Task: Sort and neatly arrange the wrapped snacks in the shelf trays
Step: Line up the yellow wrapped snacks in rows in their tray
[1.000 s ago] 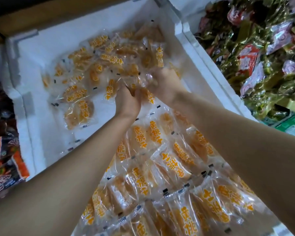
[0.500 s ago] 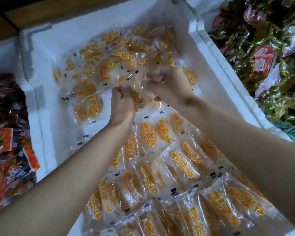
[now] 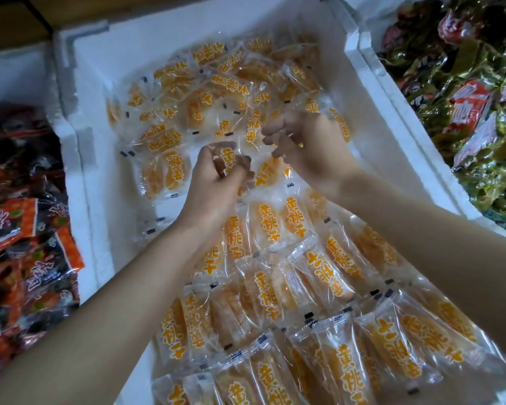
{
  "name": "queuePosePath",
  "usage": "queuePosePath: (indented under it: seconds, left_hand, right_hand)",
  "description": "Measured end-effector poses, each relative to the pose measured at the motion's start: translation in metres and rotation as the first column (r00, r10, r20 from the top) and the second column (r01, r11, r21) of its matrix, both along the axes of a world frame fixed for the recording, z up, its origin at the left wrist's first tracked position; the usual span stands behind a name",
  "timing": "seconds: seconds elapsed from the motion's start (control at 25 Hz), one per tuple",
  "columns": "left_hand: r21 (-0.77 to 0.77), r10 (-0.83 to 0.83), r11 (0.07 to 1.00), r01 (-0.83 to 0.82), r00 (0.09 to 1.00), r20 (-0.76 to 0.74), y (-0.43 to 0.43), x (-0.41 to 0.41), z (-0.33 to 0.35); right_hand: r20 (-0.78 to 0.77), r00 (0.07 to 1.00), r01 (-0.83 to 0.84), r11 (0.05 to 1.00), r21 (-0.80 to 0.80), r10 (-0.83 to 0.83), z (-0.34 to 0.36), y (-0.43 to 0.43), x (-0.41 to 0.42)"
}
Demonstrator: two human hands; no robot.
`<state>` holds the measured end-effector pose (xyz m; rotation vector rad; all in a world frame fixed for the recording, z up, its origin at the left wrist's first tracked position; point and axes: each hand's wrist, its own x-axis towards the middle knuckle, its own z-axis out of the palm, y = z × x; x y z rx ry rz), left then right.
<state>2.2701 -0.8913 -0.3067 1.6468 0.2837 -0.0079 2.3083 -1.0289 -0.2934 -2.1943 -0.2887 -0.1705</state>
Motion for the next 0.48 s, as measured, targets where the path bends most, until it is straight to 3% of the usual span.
queuePosePath:
  seconds: [0.12, 0.2, 0.24, 0.32, 0.48]
  left_hand:
    - [0.093, 0.05, 0.994, -0.05, 0.999, -0.002, 0.008, 0.001, 0.003]
    - [0.236, 0.039, 0.971, -0.033, 0.999, -0.022, 0.009, 0.002, 0.004]
    - [0.291, 0.012, 0.957, 0.001, 0.999, -0.043, 0.007, 0.002, 0.004]
    - [0.357, -0.081, 0.928, 0.103, 0.994, -0.077, -0.002, 0.002, 0.006]
    - [0.396, -0.143, 0.901, 0.176, 0.984, -0.111, -0.019, 0.004, 0.009]
  right_hand:
    - [0.085, 0.995, 0.076, 0.947, -0.312, -0.052, -0.014, -0.011, 0.013]
    - [0.019, 0.991, 0.122, 0.831, -0.543, -0.133, -0.025, -0.019, 0.025]
    - [-0.036, 0.984, 0.122, 0.808, -0.577, -0.174, -0.029, -0.022, 0.03]
    - [-0.091, 0.967, 0.151, 0.821, -0.55, -0.239, -0.032, -0.024, 0.041]
    - [-0.016, 0.964, 0.241, 0.893, -0.379, -0.267, -0.018, -0.026, 0.044]
